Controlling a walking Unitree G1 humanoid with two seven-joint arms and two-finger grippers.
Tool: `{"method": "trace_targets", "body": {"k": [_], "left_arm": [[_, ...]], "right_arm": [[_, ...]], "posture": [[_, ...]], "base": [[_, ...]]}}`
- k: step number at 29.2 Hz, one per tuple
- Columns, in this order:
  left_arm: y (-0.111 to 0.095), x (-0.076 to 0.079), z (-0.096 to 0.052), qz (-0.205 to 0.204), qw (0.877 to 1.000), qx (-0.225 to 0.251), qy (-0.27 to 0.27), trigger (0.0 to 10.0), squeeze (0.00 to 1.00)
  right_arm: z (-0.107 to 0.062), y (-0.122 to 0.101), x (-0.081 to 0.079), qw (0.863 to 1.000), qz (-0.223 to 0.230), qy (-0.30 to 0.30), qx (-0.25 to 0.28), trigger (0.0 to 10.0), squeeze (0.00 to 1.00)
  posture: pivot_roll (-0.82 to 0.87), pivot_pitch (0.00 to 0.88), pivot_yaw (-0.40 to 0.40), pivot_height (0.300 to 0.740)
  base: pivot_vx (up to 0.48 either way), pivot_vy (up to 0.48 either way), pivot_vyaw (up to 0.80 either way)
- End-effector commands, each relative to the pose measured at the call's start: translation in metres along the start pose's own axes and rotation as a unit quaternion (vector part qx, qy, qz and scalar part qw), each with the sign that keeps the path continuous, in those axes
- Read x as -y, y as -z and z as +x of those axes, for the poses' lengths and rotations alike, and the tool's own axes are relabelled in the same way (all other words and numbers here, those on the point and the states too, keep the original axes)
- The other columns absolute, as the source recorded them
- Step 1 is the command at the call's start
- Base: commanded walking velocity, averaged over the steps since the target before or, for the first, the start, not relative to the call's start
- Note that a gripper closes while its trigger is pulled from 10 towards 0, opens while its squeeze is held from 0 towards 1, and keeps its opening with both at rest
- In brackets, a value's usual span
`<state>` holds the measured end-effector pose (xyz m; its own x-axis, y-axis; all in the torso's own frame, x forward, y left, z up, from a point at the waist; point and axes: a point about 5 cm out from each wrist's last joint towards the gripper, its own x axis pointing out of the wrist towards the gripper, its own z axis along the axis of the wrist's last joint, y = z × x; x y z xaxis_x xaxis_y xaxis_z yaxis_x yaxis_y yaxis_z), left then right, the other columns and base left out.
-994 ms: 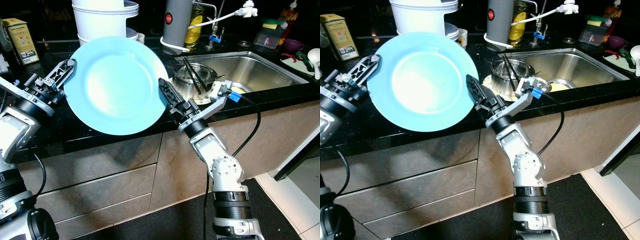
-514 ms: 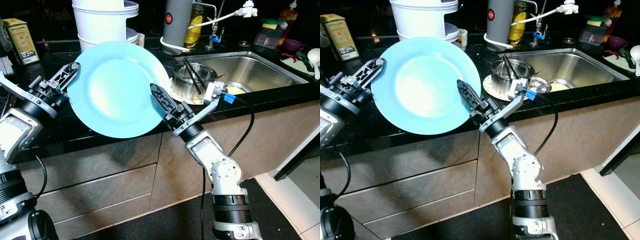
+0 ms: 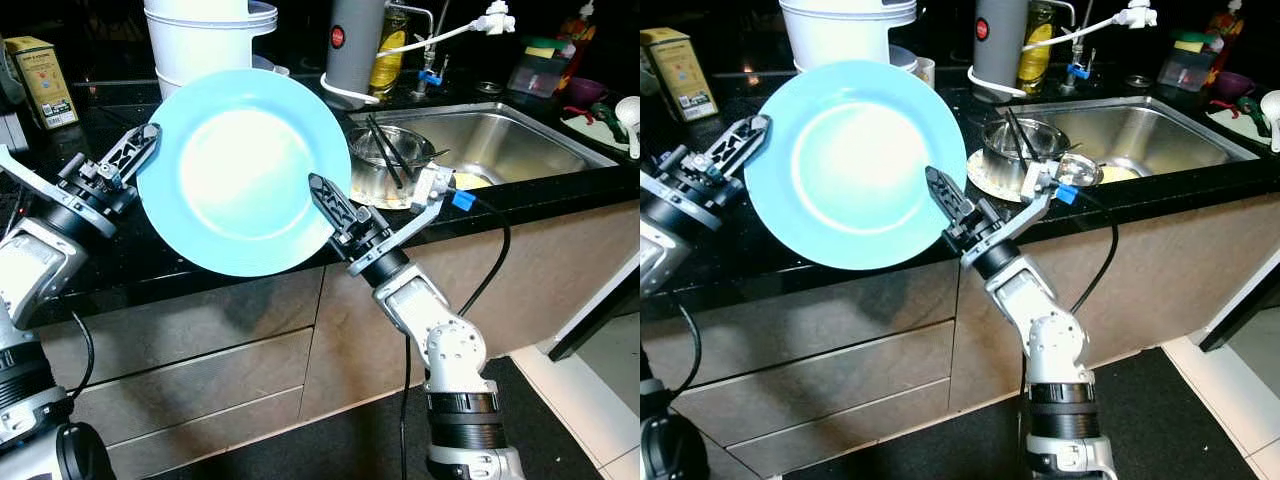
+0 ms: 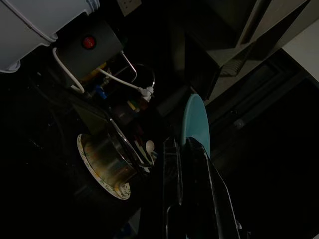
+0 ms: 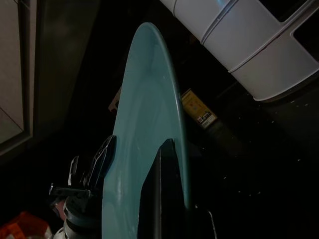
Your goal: Kitchen organization
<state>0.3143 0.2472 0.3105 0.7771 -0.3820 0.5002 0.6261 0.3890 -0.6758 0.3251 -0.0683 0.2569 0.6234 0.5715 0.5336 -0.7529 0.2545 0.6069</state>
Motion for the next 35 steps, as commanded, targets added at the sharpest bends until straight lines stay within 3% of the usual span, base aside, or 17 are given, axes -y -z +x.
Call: {"method": "trace_targets", "body": {"k": [1, 6, 7, 8, 9, 20, 21, 23, 24, 27, 31, 32, 34, 35], "left_arm": [[0.004, -0.004, -0.002, 0.001, 1.0, -0.009, -0.016, 0.0, 0.0], [0.006, -0.006, -0.001, 0.01, 1.0, -0.014, -0.024, 0.0, 0.0], [0.006, -0.006, -0.001, 0.014, 1.0, -0.015, -0.024, 2.6, 0.24], [0.006, -0.007, -0.001, 0.016, 0.999, -0.015, -0.025, 2.6, 0.24], [0.006, -0.007, -0.001, 0.017, 0.999, -0.014, -0.028, 10.0, 1.0], [0.001, -0.009, 0.001, 0.014, 0.999, 0.005, -0.031, 10.0, 1.0], [-0.003, -0.009, 0.0, 0.003, 0.999, 0.025, -0.027, 10.0, 0.08], [-0.004, -0.009, -0.001, 0.0, 0.999, 0.029, -0.025, 10.0, 0.08], [-0.006, -0.007, -0.002, 0.001, 0.999, 0.035, -0.017, 10.0, 0.0], [-0.01, -0.004, -0.004, 0.015, 0.999, 0.041, -0.007, 10.0, 0.0], [-0.011, -0.004, -0.005, 0.018, 0.999, 0.042, -0.008, 10.0, 0.0], [-0.012, -0.002, -0.005, 0.029, 0.999, 0.042, -0.006, 10.0, 0.0], [-0.008, 0.004, -0.008, 0.1, 0.995, 0.003, 0.005, 10.0, 0.0], [-0.008, 0.004, -0.008, 0.1, 0.995, 0.003, 0.005, 10.0, 0.0]], "right_arm": [[0.002, 0.003, -0.009, 1.0, 0.016, -0.024, 0.008, 0.0, 0.0], [0.002, 0.0, -0.008, 0.999, 0.021, -0.022, 0.02, 0.0, 0.0], [0.002, -0.001, -0.008, 0.999, 0.023, -0.023, 0.022, 0.0, 0.0], [0.002, -0.002, -0.008, 0.999, 0.025, -0.024, 0.024, 0.0, 0.0], [0.002, -0.002, -0.008, 0.999, 0.026, -0.024, 0.026, 0.0, 0.0], [0.0, -0.014, -0.004, 0.998, 0.035, -0.016, 0.054, 0.0, 0.0], [-0.003, -0.018, 0.0, 0.998, 0.031, -0.008, 0.061, 0.0, 0.0], [-0.003, -0.019, 0.0, 0.998, 0.03, -0.006, 0.063, 0.0, 0.0], [-0.005, -0.024, 0.003, 0.997, 0.027, 0.0, 0.07, 0.0, 0.0], [-0.013, -0.038, 0.013, 0.996, 0.012, 0.024, 0.088, 0.0, 0.0], [-0.015, -0.04, 0.015, 0.995, 0.009, 0.029, 0.09, 0.0, 0.0], [-0.019, -0.044, 0.016, 0.996, 0.002, 0.027, 0.087, 0.0, 0.0], [-0.033, -0.041, 0.01, 0.999, -0.032, -0.018, 0.019, 0.0, 0.0], [-0.033, -0.041, 0.01, 0.999, -0.032, -0.018, 0.019, 0.0, 0.0]], "posture": [[0.01, 0.123, -0.052, 0.74], [0.01, 0.123, -0.052, 0.74], [0.01, 0.123, -0.052, 0.74], [0.01, 0.123, -0.052, 0.74], [0.01, 0.123, -0.052, 0.74], [0.01, 0.128, -0.052, 0.74], [0.01, 0.128, -0.052, 0.74], [0.01, 0.128, -0.052, 0.74], [0.01, 0.129, -0.052, 0.74], [0.01, 0.129, -0.053, 0.74], [0.01, 0.129, -0.053, 0.74], [0.01, 0.13, -0.054, 0.74], [0.01, 0.134, -0.052, 0.74], [0.01, 0.134, -0.052, 0.74]], "base": [[0.0, 0.0, 0.0], [0.0, 0.0, 0.0], [0.0, 0.0, 0.0], [0.0, 0.0, 0.0], [0.0, 0.0, 0.0], [0.0, 0.0, 0.0], [0.0, 0.0, 0.0], [0.0, 0.0, 0.0], [0.0, 0.0, 0.0], [0.0, 0.0, 0.0], [0.0, 0.0, 0.0], [0.0, 0.0, 0.0], [0.0, 0.0, 0.0], [0.0, 0.0, 0.0]]}}
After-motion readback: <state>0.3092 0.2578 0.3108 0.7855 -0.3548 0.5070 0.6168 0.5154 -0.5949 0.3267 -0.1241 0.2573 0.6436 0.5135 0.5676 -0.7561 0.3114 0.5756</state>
